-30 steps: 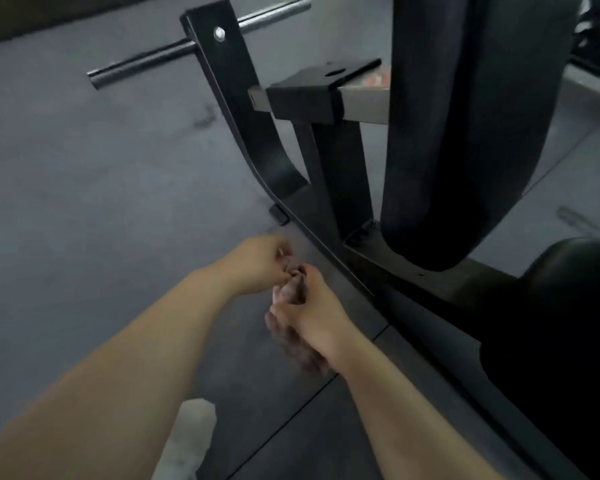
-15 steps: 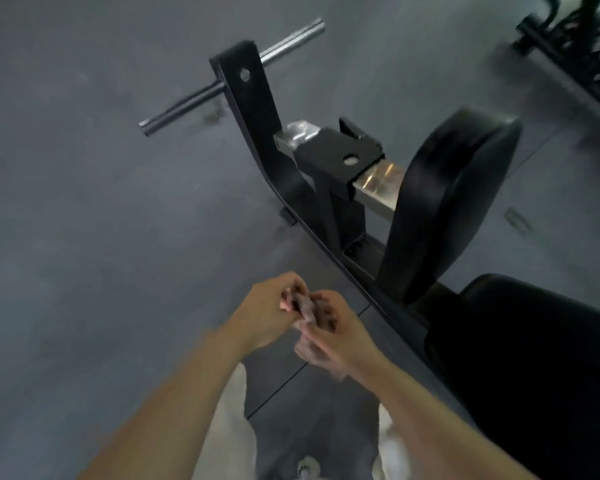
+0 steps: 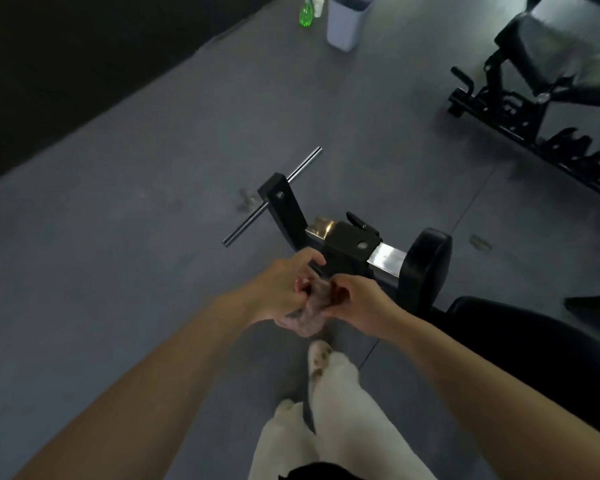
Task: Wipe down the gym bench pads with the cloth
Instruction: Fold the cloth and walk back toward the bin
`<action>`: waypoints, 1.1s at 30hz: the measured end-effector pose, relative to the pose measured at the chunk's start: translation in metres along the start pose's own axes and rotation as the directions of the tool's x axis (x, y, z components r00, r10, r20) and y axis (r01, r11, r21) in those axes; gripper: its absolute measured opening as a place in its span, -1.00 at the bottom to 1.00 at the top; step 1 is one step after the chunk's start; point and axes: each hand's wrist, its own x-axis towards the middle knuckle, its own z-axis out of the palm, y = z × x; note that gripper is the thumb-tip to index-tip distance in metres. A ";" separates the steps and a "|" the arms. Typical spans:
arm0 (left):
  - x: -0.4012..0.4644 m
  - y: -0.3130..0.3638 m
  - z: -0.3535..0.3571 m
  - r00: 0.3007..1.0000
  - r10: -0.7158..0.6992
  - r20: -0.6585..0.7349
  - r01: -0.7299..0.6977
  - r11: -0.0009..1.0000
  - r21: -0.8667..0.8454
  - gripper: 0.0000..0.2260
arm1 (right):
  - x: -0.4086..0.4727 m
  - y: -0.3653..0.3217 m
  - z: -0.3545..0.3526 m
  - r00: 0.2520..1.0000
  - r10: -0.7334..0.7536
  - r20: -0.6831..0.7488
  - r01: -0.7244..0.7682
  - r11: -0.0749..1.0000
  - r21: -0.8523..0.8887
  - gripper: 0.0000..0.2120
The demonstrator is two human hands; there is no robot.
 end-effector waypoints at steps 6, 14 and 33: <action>0.048 -0.028 -0.069 0.994 -0.112 0.010 0.103 0.943 0.316 -0.86 | 0.053 -0.028 -0.022 0.996 0.009 -0.094 -0.011 1.000 -0.016 -0.85; 0.100 -0.082 -0.179 0.973 -0.224 0.061 0.201 0.945 0.259 -0.89 | 0.160 -0.093 -0.055 0.993 -0.069 -0.098 0.049 0.980 -0.194 -0.67; 0.343 -0.181 -0.531 0.944 -0.041 0.327 -0.120 0.881 0.457 -0.63 | 0.479 -0.254 -0.152 0.923 0.310 -0.227 -0.303 0.951 0.067 -0.79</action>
